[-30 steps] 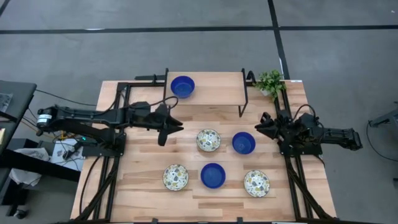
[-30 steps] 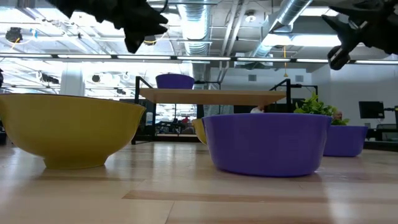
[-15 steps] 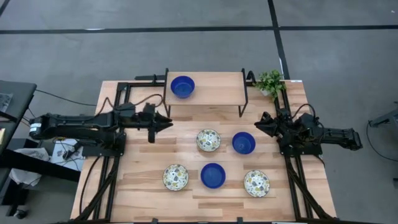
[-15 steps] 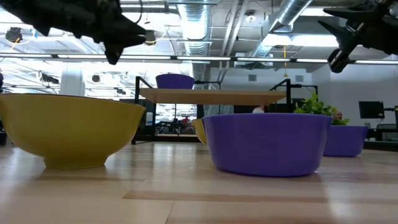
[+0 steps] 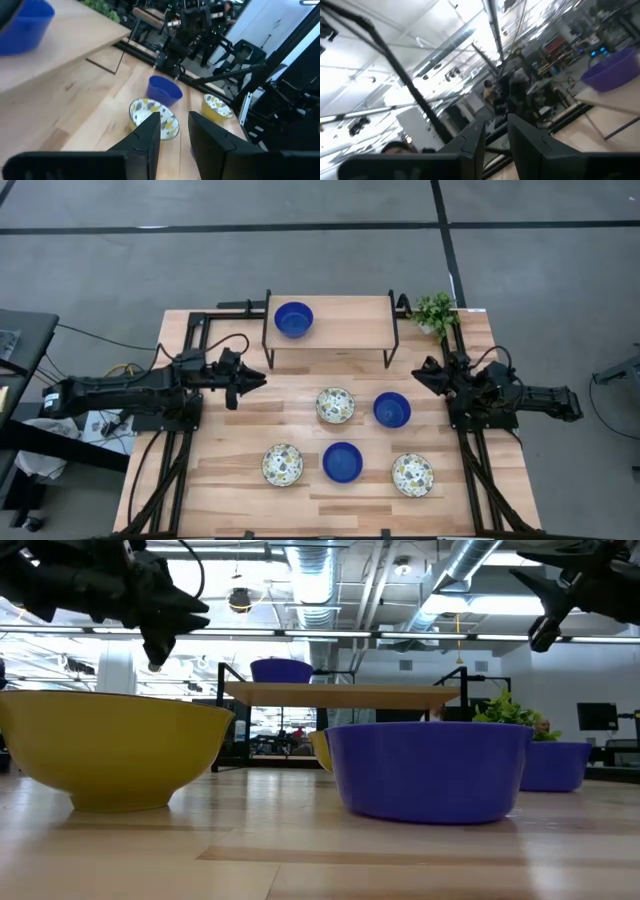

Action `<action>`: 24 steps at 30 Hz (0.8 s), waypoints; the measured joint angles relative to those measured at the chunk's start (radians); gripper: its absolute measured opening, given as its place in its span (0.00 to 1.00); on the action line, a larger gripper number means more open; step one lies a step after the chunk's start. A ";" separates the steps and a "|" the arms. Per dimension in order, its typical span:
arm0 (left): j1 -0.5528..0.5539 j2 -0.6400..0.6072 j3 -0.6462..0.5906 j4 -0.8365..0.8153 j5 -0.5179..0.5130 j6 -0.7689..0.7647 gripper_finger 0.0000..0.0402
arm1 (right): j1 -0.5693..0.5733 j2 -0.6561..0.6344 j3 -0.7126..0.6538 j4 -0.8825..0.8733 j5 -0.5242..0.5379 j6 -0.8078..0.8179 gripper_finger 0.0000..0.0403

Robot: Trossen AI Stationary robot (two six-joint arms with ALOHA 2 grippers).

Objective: Pick & Place Mini bowls
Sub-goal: Stack the top blue bowl on the blue bowl on the shelf

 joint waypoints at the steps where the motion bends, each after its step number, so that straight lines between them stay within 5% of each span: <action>1: -0.002 0.000 -0.006 0.001 0.000 0.000 0.25 | 0.000 0.000 0.000 0.000 0.009 0.000 0.18; 10: -0.001 0.001 -0.014 0.005 0.009 -0.102 0.25 | 0.000 0.000 0.000 0.000 0.025 -0.002 0.18; 15: -0.002 -0.005 -0.014 0.027 0.150 0.030 0.25 | 0.000 0.000 0.000 0.000 0.025 -0.018 0.18; 24: -0.001 -0.066 -0.019 0.058 0.202 0.089 0.25 | 0.001 0.000 0.007 -0.002 0.021 -0.054 0.18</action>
